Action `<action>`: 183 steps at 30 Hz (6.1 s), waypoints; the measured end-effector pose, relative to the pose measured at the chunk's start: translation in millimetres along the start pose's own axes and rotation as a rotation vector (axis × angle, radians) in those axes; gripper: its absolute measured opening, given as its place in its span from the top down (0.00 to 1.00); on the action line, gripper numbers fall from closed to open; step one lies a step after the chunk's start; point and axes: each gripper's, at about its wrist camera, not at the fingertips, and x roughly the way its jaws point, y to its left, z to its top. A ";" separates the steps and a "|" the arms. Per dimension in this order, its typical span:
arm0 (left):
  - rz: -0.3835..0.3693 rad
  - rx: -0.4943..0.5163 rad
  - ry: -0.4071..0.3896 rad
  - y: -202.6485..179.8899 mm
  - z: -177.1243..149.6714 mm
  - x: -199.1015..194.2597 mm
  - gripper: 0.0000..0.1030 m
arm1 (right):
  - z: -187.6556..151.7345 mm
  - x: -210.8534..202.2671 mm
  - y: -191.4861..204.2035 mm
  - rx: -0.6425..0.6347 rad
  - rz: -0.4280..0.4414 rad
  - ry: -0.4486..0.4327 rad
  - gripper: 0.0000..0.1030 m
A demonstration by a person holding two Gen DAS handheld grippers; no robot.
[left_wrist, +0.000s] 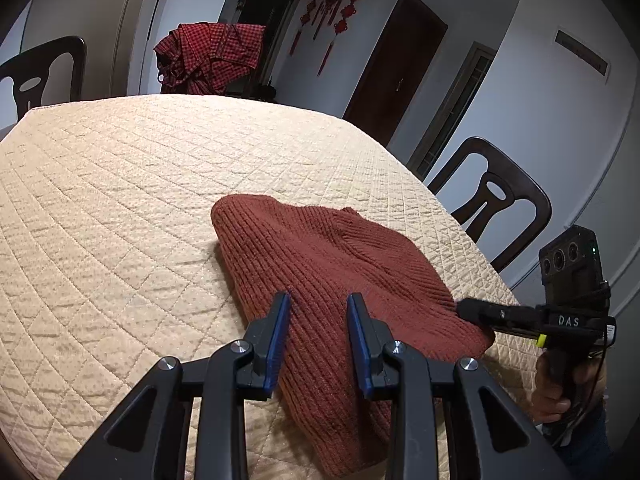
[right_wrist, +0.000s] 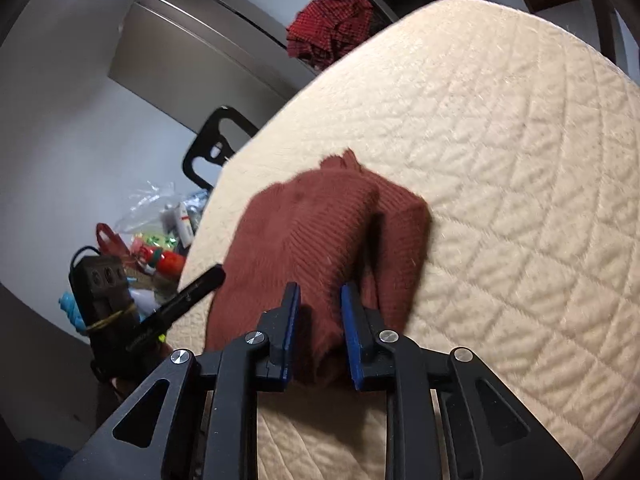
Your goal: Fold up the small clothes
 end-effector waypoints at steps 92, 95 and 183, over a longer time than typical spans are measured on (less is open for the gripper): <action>0.029 0.200 0.022 -20.3 -28.4 -28.7 0.66 | -38.7 -9.5 67.1 -0.459 -0.280 -0.098 0.84; 0.054 0.215 0.045 -18.7 -40.3 -20.8 0.65 | -41.8 8.0 50.1 -0.425 -0.333 -0.035 0.87; 0.037 -0.091 0.047 27.4 -17.3 27.8 0.33 | 15.3 21.0 -8.8 -0.109 -0.125 -0.044 0.48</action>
